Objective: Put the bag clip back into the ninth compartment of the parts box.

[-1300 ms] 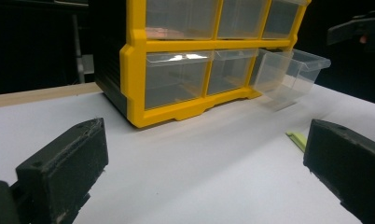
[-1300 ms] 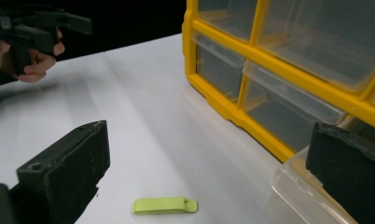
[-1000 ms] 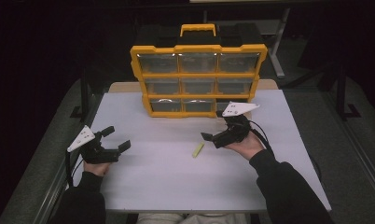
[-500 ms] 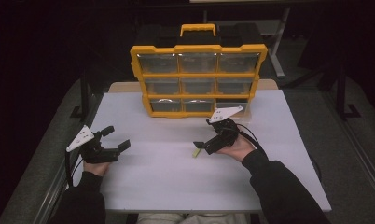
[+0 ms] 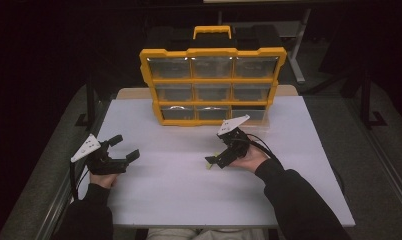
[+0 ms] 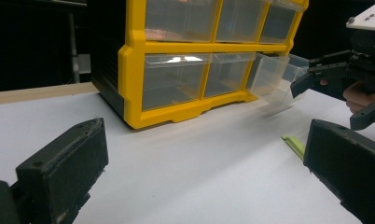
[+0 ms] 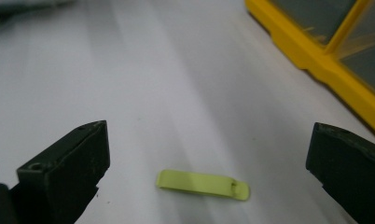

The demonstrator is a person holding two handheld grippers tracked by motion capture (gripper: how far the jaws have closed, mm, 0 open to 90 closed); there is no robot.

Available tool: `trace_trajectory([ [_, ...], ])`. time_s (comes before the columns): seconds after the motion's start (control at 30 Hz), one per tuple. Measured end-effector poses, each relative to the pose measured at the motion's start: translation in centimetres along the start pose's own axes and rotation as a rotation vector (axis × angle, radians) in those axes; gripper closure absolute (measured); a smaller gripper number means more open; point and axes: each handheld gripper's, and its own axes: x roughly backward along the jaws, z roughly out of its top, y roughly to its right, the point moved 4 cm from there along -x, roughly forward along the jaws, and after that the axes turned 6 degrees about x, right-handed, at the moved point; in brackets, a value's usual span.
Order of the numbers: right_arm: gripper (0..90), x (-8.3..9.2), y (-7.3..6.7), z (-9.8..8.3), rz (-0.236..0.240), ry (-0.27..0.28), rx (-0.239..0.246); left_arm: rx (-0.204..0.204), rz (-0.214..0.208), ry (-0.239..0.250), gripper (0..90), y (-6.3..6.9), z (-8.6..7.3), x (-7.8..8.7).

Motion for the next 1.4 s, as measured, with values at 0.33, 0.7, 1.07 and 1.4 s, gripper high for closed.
trace_trajectory([
  [0.33,1.9,-1.3,0.1,-0.7,0.066,-0.089,0.03,-0.002,-0.002,-0.001,0.0,0.0,0.0,-0.1],
  [0.7,8.5,-2.0,0.5,-1.3,0.094,-0.13,0.057,-0.001,-0.005,0.001,0.0,0.1,0.0,-0.1],
  [1.07,14.9,-3.3,0.5,-1.4,0.105,-0.202,0.135,0.0,-0.009,0.001,0.0,0.1,0.0,-0.1],
  [1.4,20.6,-4.0,0.7,-2.1,0.117,-0.235,0.164,0.0,-0.007,-0.001,0.0,0.0,-0.1,-0.2],
])
